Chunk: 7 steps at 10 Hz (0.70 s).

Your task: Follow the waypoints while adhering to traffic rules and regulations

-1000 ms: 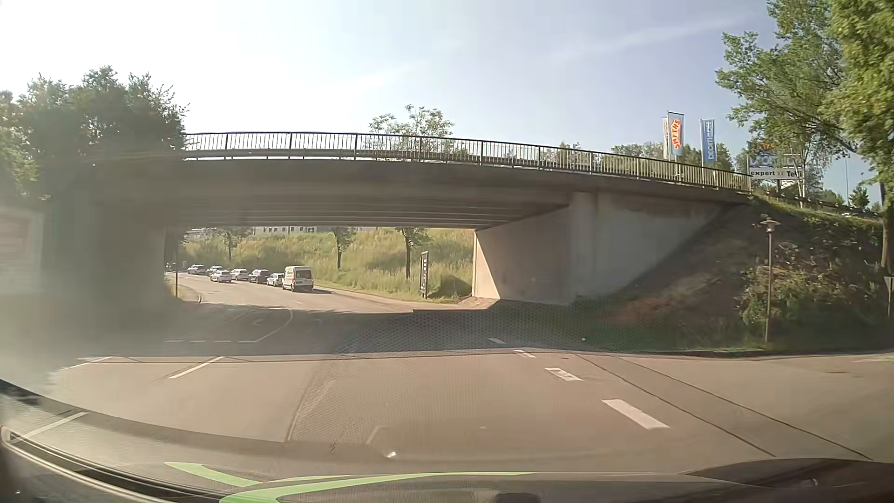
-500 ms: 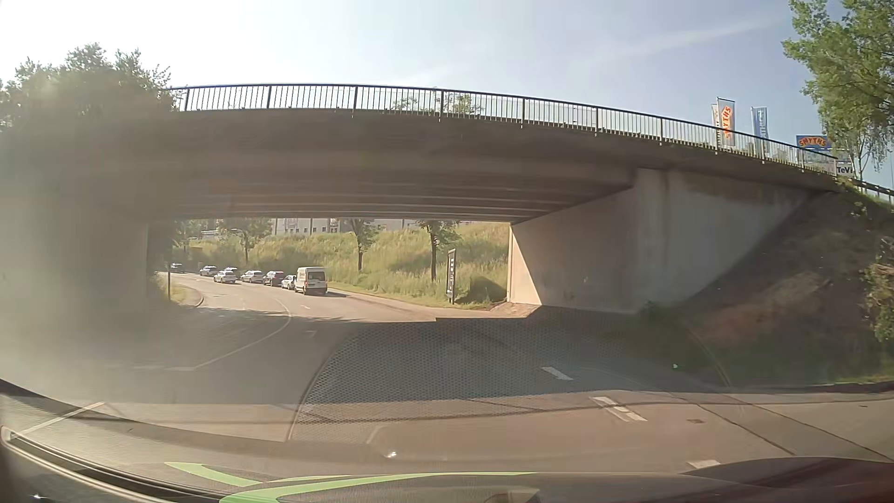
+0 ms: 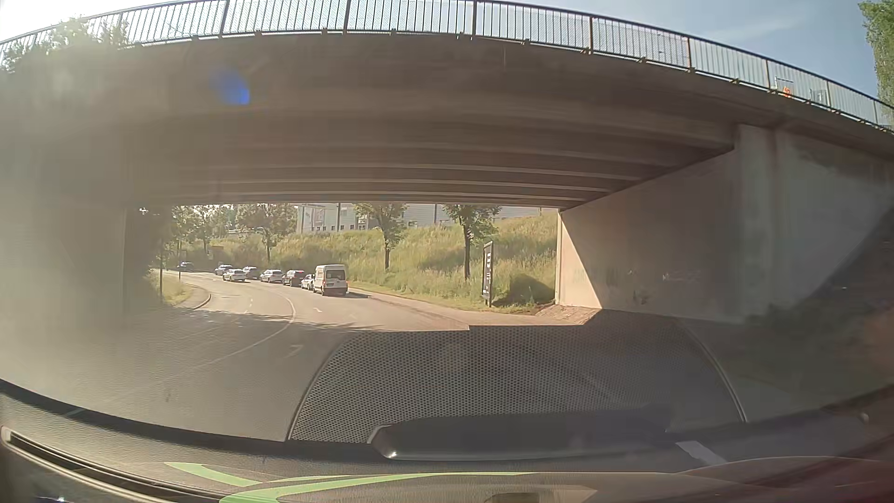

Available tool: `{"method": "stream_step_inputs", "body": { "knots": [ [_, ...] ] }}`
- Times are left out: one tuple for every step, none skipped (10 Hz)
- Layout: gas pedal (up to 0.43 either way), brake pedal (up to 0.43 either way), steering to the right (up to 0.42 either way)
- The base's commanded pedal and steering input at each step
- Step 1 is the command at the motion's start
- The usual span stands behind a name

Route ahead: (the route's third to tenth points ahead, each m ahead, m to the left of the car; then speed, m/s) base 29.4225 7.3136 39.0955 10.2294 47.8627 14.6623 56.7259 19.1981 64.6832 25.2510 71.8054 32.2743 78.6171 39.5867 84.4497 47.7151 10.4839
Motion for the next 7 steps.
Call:
{"method": "stream_step_inputs", "body": {
  "knots": [
    [0.0,0.165,-0.054],
    [0.0,0.171,-0.054],
    [0.0,0.171,-0.052],
    [0.0,0.165,-0.05],
    [0.0,0.159,-0.048],
    [0.0,0.165,-0.048],
    [0.0,0.165,-0.047]
  ]
}}
